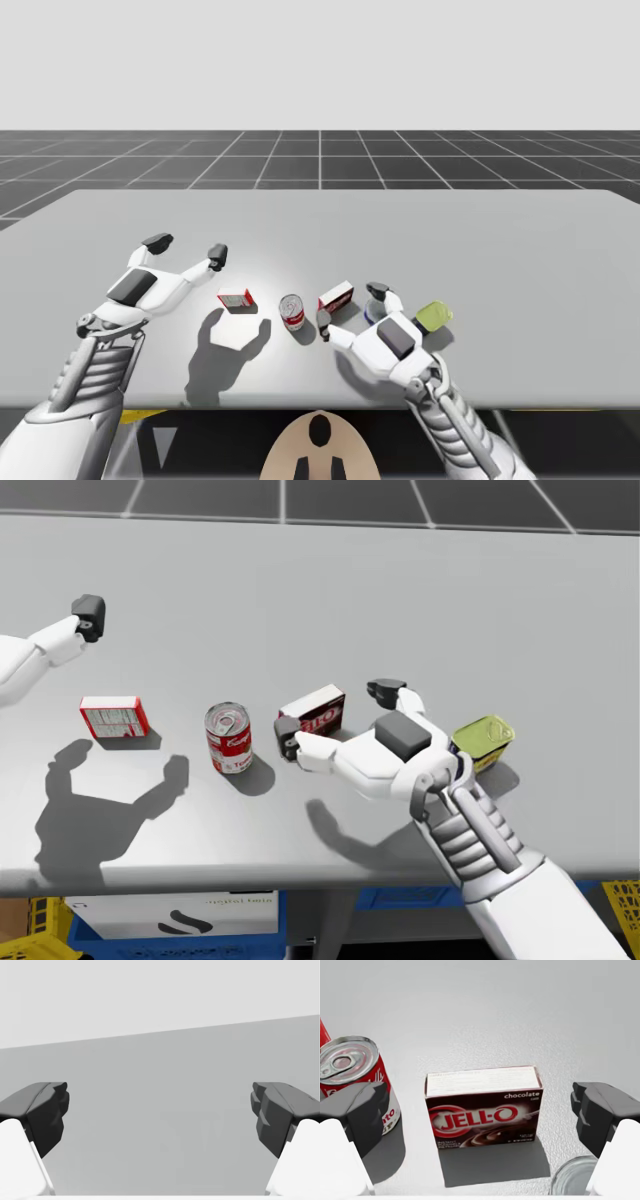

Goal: Grasp the pudding box and hold it up.

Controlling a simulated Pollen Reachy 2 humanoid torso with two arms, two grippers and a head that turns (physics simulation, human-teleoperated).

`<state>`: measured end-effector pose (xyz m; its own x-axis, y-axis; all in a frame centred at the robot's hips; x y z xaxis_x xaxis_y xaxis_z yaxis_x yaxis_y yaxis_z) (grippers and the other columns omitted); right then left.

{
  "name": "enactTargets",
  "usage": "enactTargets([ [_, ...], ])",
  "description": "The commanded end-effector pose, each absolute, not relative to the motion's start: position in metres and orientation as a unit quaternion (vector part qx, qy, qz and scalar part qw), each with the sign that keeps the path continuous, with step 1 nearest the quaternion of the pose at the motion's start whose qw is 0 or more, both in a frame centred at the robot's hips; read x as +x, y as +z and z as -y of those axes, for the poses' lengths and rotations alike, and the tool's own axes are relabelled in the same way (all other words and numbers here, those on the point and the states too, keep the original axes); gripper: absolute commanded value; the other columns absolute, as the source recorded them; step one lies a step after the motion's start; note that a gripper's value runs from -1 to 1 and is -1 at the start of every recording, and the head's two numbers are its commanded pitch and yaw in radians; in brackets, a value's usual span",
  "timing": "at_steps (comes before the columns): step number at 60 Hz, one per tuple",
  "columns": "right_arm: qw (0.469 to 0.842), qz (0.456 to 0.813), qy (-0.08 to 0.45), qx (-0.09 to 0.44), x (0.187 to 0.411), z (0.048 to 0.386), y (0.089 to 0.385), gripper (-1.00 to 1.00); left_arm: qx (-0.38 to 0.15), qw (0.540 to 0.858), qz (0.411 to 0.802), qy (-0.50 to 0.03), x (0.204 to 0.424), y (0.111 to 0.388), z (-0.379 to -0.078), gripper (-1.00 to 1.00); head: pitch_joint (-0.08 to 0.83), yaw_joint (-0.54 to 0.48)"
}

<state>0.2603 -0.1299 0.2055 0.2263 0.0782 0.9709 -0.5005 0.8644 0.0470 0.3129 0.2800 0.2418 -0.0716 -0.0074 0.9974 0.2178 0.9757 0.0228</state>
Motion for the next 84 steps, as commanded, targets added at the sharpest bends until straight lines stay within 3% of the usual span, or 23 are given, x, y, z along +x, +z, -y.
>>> enactTargets([
  [1, 0.771, 0.579, 0.162, 0.207, 0.268, 0.103, 0.191, -1.00, -0.070, 0.677, 0.728, -0.084, 0.313, 0.242, -0.280, -1.00, 0.694, -0.08],
  [23, 0.787, 0.561, 0.173, 0.191, 0.291, 0.083, 0.159, -1.00, -0.065, 0.674, 0.731, -0.086, 0.312, 0.242, -0.279, -1.00, 0.698, -0.07],
  [55, 0.776, 0.567, 0.201, 0.191, 0.313, 0.064, 0.153, -1.00, -0.061, 0.673, 0.732, -0.088, 0.312, 0.242, -0.279, -1.00, 0.688, -0.07],
  [57, 0.780, 0.567, 0.190, 0.185, 0.312, 0.064, 0.152, -0.81, -0.061, 0.673, 0.731, -0.088, 0.312, 0.242, -0.279, -1.00, 0.687, -0.07],
  [58, 0.787, 0.555, 0.188, 0.191, 0.310, 0.064, 0.153, 0.44, -0.061, 0.674, 0.731, -0.088, 0.312, 0.242, -0.279, -1.00, 0.684, -0.07],
  [59, 0.787, 0.554, 0.190, 0.194, 0.309, 0.064, 0.153, 0.94, -0.061, 0.674, 0.731, -0.088, 0.312, 0.242, -0.279, -1.00, 0.683, -0.07],
  [71, 0.785, 0.550, 0.209, 0.194, 0.301, 0.064, 0.154, 1.00, -0.060, 0.675, 0.730, -0.090, 0.312, 0.241, -0.277, -1.00, 0.629, -0.08],
  [84, 0.786, 0.546, 0.210, 0.197, 0.298, 0.064, 0.151, 1.00, -0.059, 0.675, 0.730, -0.090, 0.312, 0.240, -0.277, -1.00, 0.411, -0.08],
])
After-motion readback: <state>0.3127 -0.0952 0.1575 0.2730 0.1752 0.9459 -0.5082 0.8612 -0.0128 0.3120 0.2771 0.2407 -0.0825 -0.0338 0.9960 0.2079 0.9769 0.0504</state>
